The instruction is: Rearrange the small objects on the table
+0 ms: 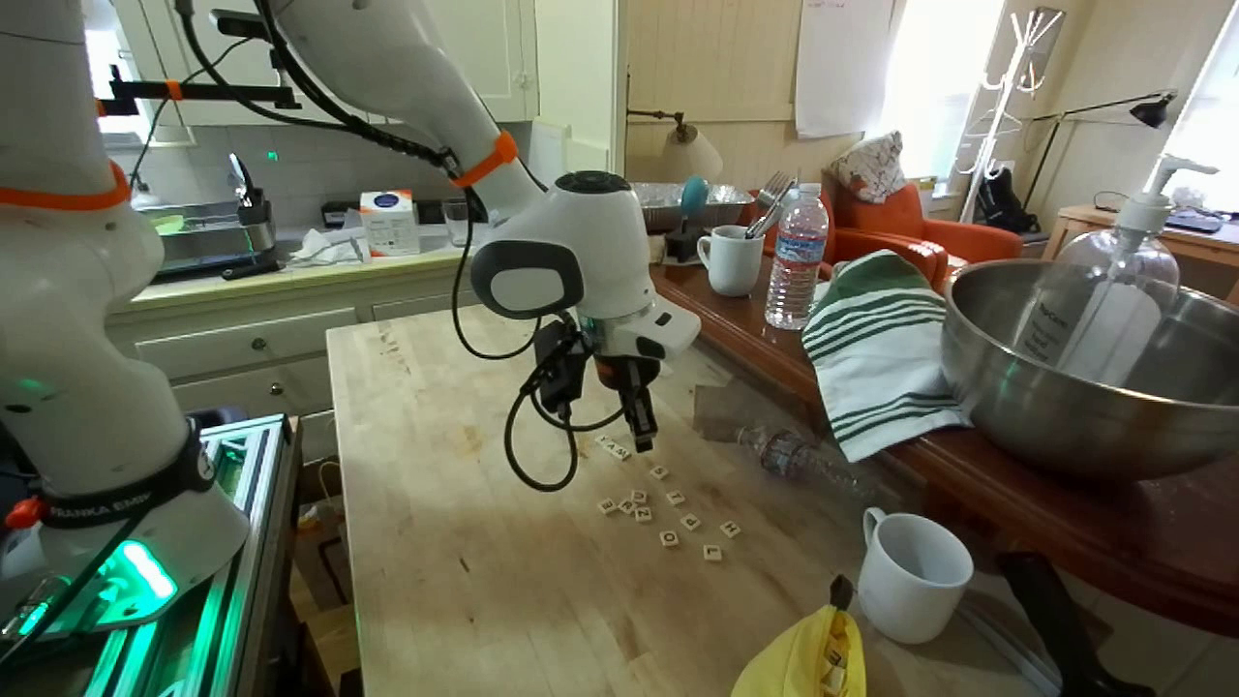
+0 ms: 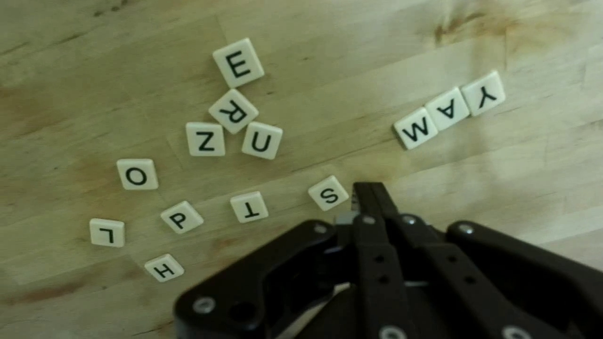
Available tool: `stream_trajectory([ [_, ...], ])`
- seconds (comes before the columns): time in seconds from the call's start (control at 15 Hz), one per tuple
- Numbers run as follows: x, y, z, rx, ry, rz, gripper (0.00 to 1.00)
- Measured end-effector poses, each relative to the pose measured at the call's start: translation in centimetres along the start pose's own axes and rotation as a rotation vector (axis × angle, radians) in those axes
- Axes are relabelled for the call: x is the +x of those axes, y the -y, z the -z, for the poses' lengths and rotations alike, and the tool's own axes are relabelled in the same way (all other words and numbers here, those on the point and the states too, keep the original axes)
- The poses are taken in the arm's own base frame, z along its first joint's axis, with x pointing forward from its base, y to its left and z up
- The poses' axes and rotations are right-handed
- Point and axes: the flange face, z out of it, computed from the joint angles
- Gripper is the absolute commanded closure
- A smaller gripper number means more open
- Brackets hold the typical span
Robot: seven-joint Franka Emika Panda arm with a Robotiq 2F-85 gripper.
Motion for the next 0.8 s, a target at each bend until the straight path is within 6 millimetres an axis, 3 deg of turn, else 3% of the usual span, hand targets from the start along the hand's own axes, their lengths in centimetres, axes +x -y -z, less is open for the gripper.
stream_trajectory([
  [0.8, 2.6, -0.6, -3.4, -0.018, 0.010, 0.029, 1.00],
])
